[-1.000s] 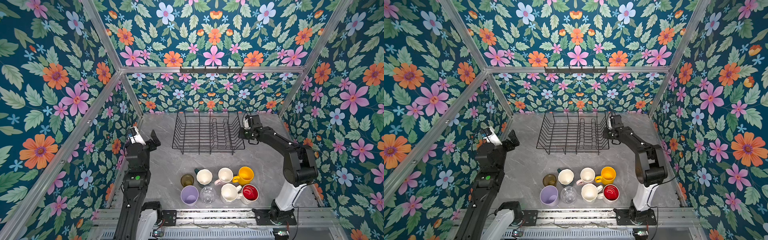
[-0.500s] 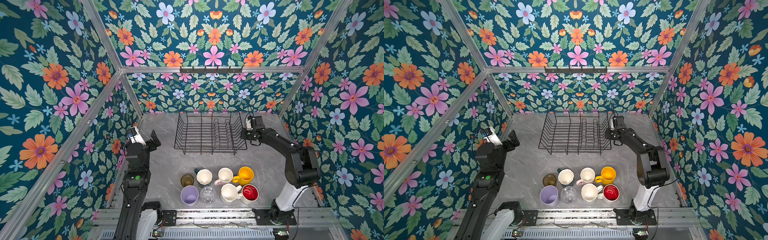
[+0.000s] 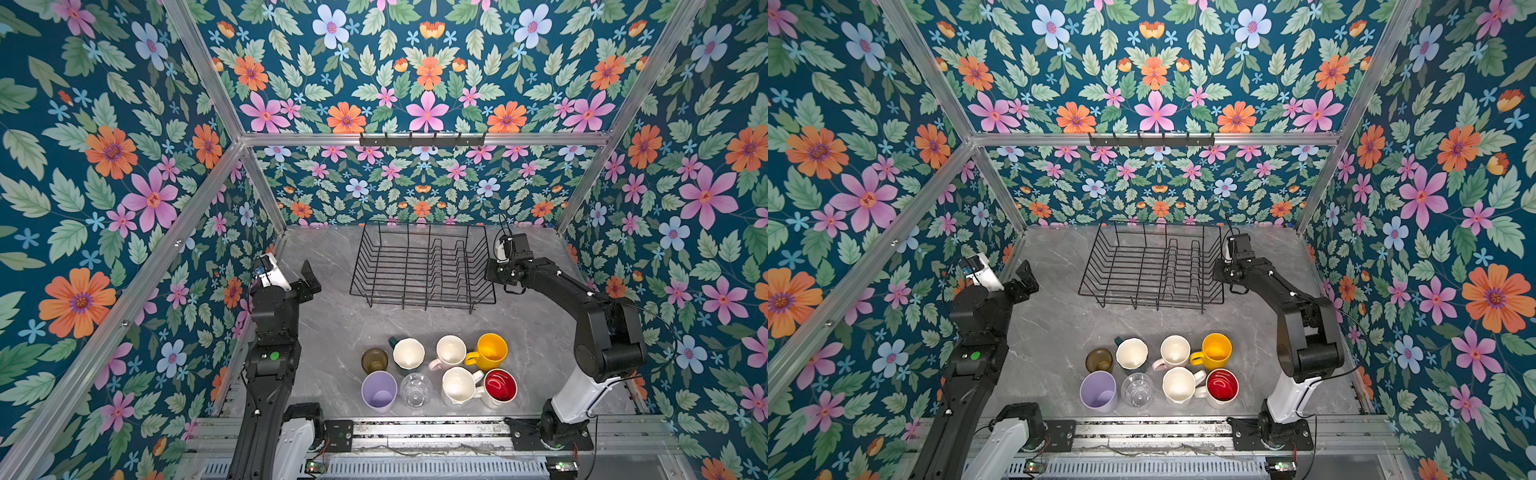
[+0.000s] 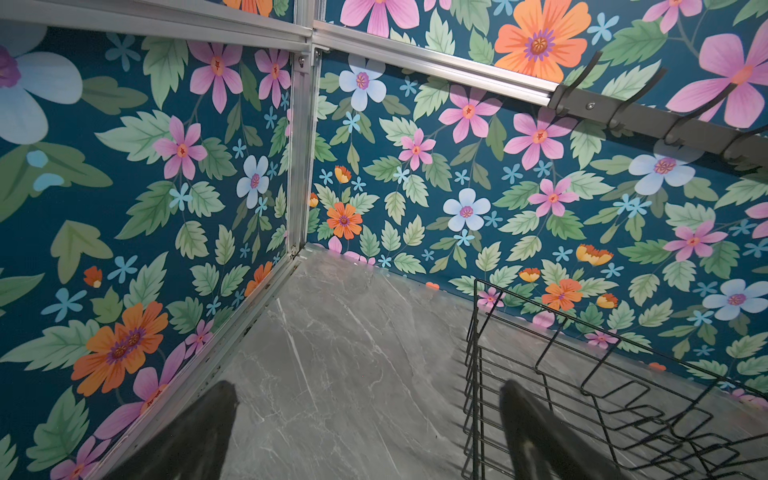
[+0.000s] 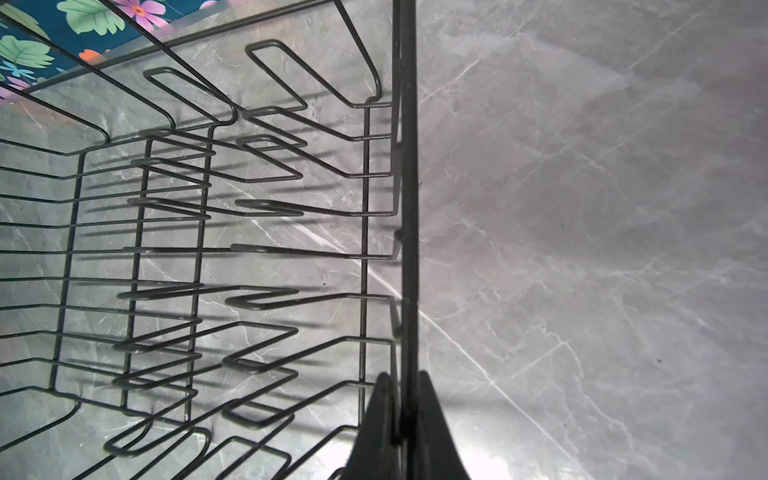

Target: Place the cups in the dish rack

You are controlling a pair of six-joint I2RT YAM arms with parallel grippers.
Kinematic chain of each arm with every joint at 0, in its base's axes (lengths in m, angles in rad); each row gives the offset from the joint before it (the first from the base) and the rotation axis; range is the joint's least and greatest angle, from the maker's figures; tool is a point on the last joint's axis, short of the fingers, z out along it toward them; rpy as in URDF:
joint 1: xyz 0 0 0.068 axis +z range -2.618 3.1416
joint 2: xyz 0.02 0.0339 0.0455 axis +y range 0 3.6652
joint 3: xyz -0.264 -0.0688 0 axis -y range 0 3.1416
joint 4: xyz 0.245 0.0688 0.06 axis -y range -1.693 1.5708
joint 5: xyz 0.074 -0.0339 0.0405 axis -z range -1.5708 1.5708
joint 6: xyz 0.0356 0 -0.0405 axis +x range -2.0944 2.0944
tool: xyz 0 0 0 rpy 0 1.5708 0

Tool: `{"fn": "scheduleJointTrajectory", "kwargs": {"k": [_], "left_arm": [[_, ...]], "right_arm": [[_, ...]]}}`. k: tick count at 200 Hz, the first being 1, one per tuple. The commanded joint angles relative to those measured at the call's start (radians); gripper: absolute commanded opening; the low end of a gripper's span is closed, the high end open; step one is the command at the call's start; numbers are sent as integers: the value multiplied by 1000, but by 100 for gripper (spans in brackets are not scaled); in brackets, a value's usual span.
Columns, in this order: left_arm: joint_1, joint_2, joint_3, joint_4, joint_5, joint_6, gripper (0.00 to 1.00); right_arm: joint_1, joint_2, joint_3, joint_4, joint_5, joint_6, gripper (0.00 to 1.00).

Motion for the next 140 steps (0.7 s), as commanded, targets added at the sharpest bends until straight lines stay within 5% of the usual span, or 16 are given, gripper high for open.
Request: {"fn": "scheduleJointTrajectory", "kwargs": {"k": [1,38,84,140], "left_arm": [[1,-2,7,11,-11,-7,100],[3,-2,20,-6,-26,-27,100],[3,25,96,-143,55,-35,100],[2,-5,221,-585,373,-59,96]], "right_arm": [[-1,-15,14,-63,35,-13,29],[-1,-45,25,-62,19,-13,60],[-1,-153,13,-55,-4,-13,68],[5,-345,-112,34,-29,-21,88]]}}
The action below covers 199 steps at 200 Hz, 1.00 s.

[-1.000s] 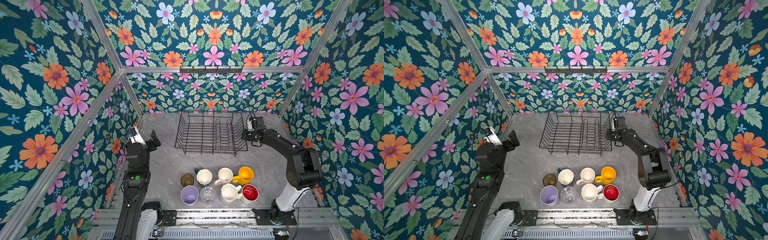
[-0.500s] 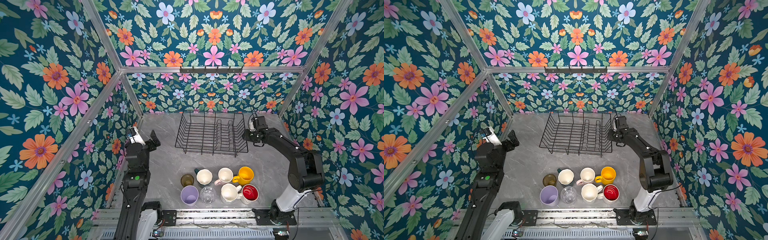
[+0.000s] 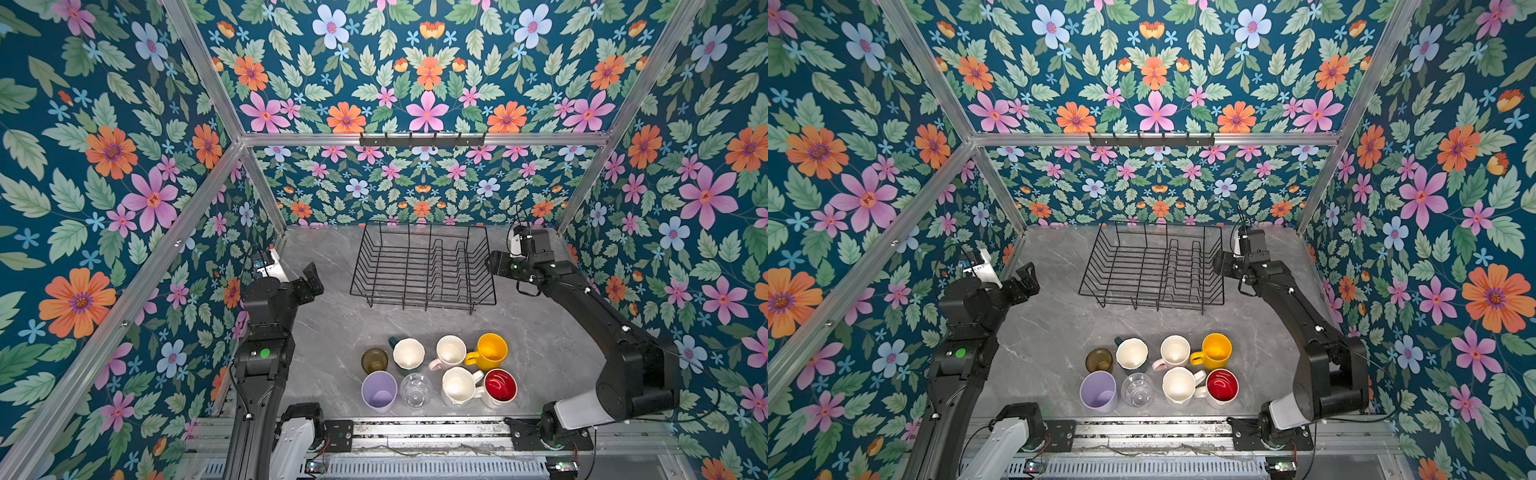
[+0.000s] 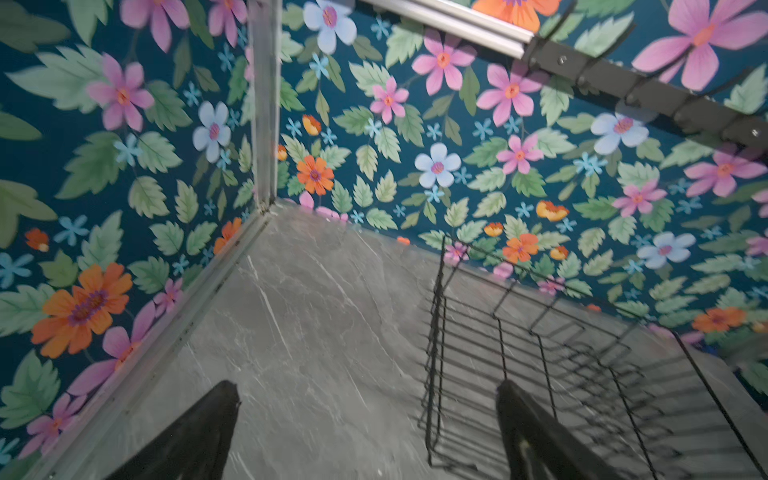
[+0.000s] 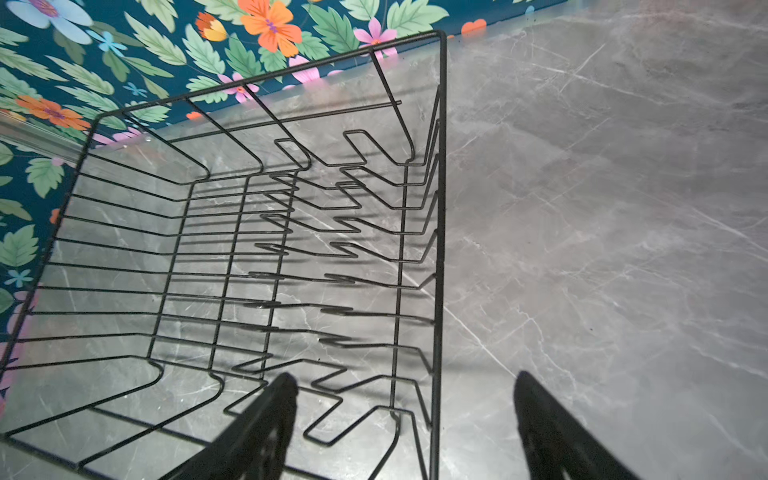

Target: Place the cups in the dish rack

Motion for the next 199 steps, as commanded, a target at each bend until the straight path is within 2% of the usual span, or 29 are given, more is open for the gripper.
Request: {"fn": "scheduleJointTrajectory", "kwargs": {"k": [1,32,58,95,138,199], "left_arm": [[2,-14,38,-238,190,-15,95],[-1,-3,93,-426,311,-16,92],[-2,9,90,-530,439,-46,83],[-13,-14,76,-682,412,-50,78],[-16,-77,-6,-699,474,-62,76],[-26,-95,-18,-678,543,-6,75]], "right_arm": [[2,-56,-45,77,-21,-9,88],[7,-88,-62,104,-26,3,89],[8,-89,-74,121,-29,12,89],[8,-89,-115,156,-45,35,89],[18,-77,-112,164,-59,51,89],[53,-52,-95,157,-51,59,89]]}}
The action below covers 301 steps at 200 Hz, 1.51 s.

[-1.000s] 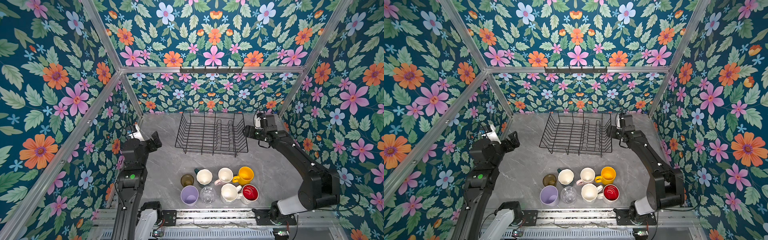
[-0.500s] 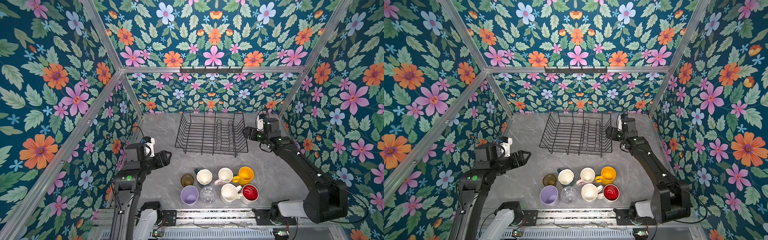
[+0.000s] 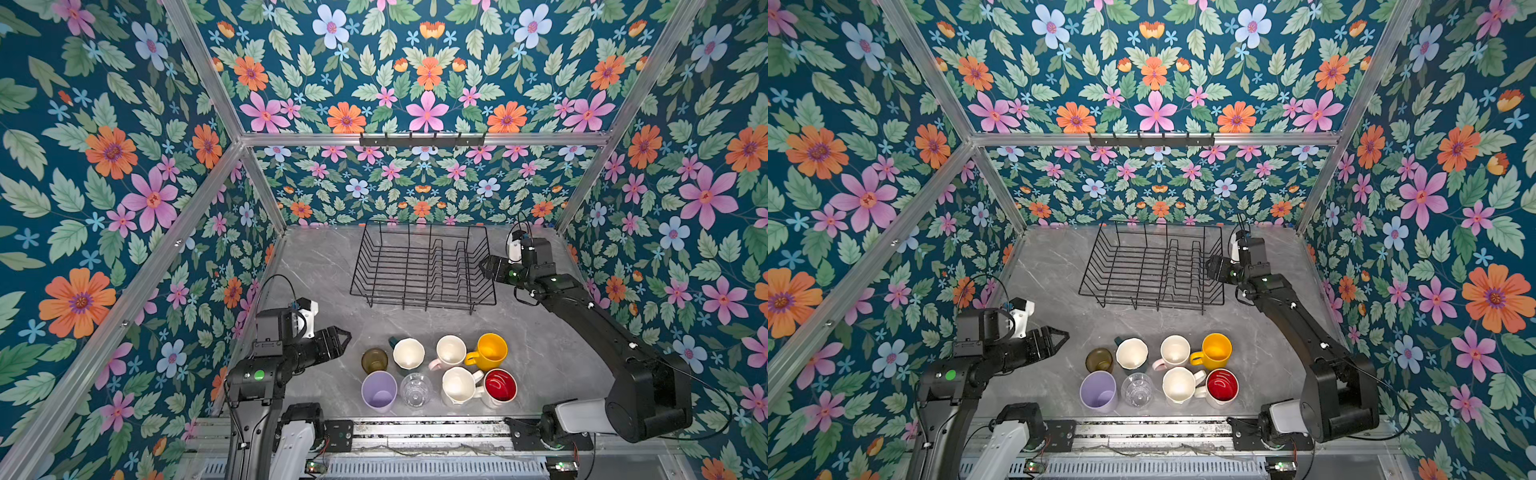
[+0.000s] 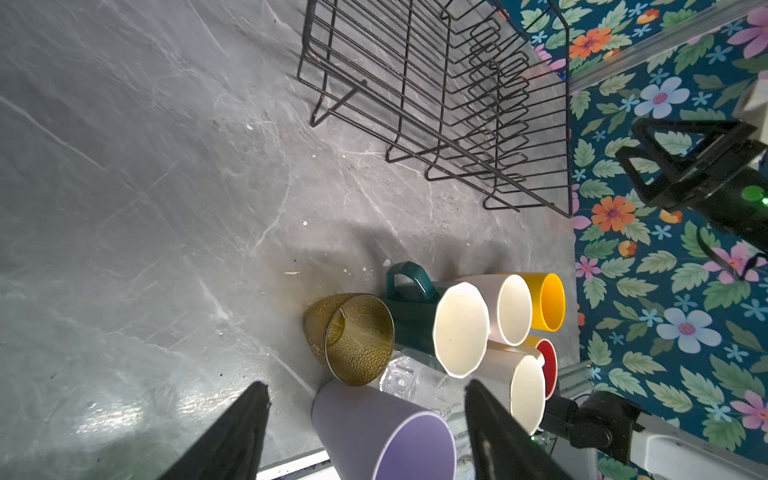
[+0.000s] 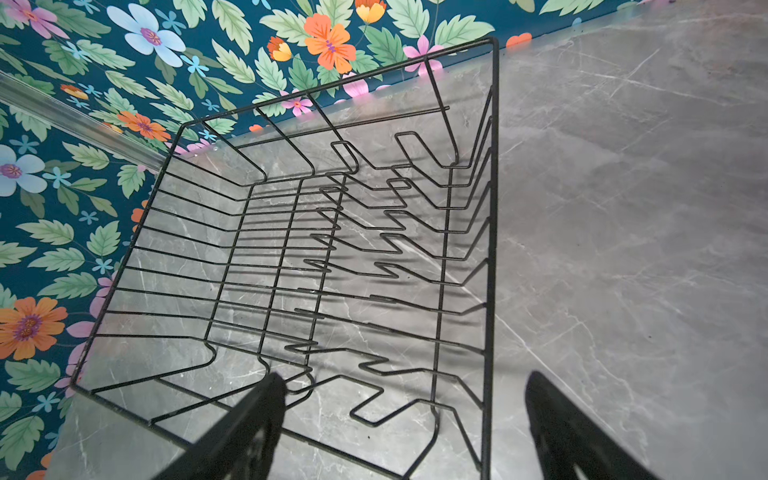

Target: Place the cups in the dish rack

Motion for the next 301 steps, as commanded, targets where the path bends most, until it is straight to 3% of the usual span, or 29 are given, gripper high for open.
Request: {"fn": "scheduleJointTrajectory", "kwargs": {"k": [1,93,111,146,160,252,301], "left_arm": [[-8,1,-2,21,38,35,75],[-62,74,-28,241,15,11,76],[-128,104,-31,294,-30,-14,76],[-383,173,-3,318,-237,-62,76],[-434,179,-7,304,-271,-78,76],[-516,45,-57,220,-260,-138,70],[-553,48,-45,142,-253,-80,69]], "right_arm": [[14,9,10,19,5,8,89],[38,20,27,7,13,10,89],[38,22,25,4,13,8,89],[38,16,27,-8,20,-2,89],[38,9,23,-11,25,-7,89],[38,6,10,0,-1,-31,96],[38,2,16,-12,17,-26,96]]}}
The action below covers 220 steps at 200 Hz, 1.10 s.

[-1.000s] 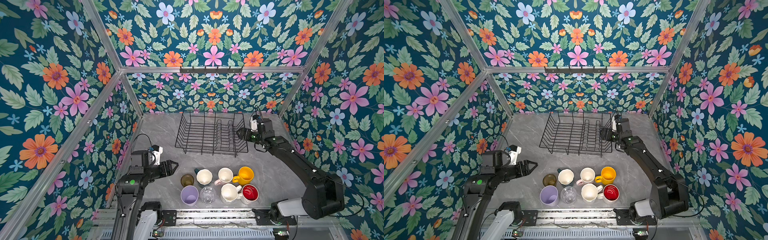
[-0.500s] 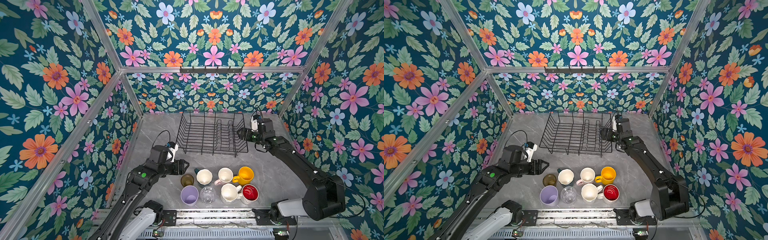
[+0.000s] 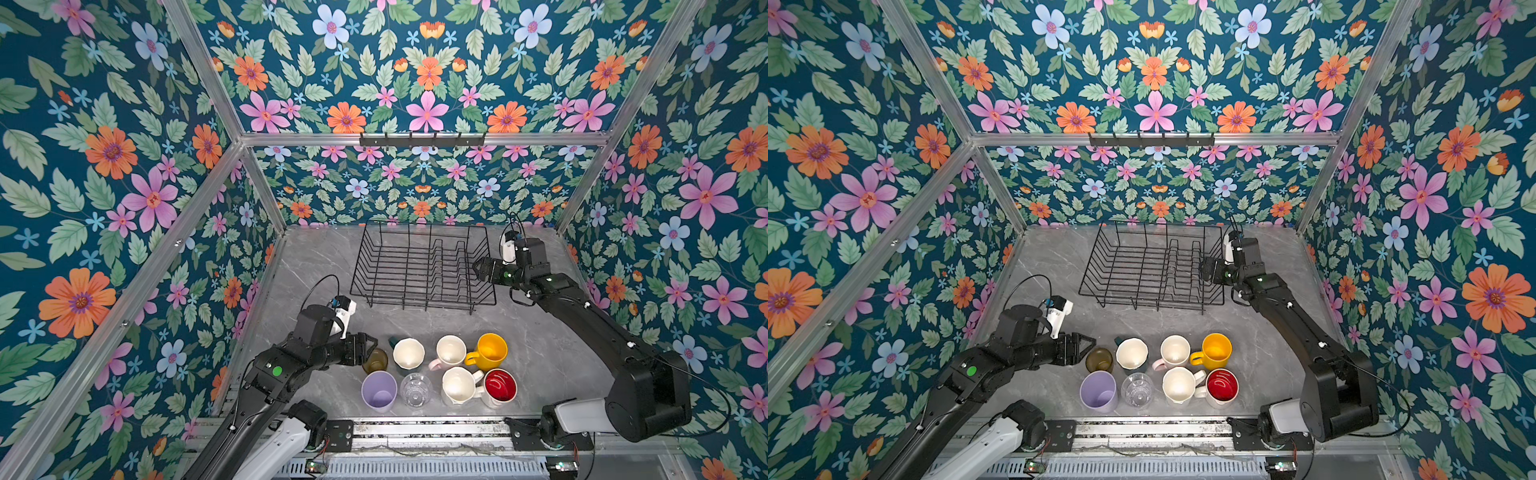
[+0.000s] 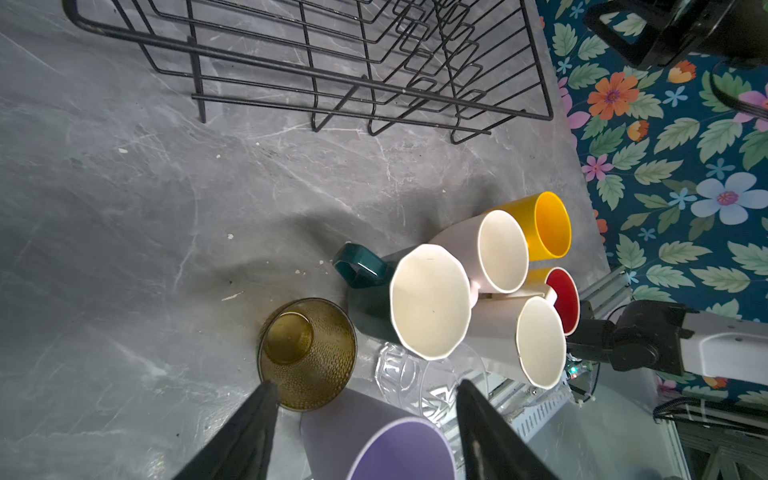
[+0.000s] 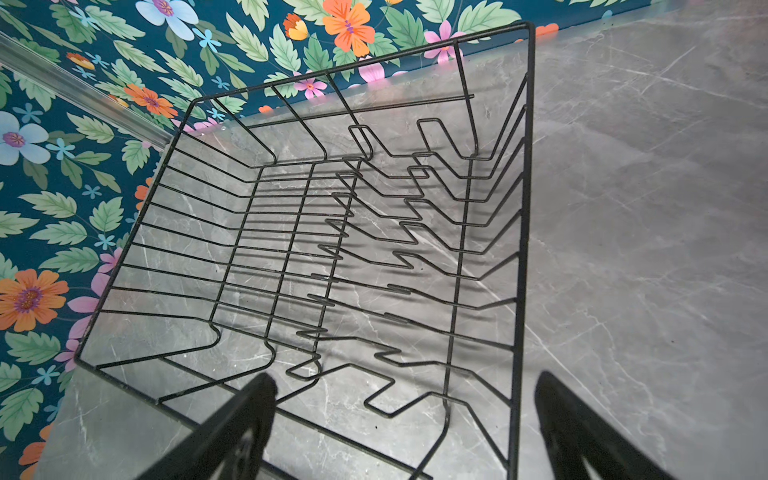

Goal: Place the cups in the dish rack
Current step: 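Lower the left gripper over the lavender cup nearest the robot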

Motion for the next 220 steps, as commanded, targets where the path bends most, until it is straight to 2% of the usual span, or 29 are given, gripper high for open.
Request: {"fn": "scheduleJointTrajectory", "kwargs": {"k": [1,32,87,118,160,220], "left_arm": [[-12,3,11,-74,-6,39,69],[-31,4,5,-129,-8,85,69],[-68,4,-17,-115,28,129,68],[-98,20,-21,-96,12,132,67],[-187,54,-30,-75,-11,129,67],[-333,119,-30,-73,-144,79,64]], "right_arm": [[1,-2,6,3,9,-2,96],[2,-4,13,-3,11,2,96],[2,11,36,-10,0,8,96],[2,19,39,-11,-3,12,96],[2,23,37,-14,3,6,96],[1,30,32,-11,12,-6,96]]}}
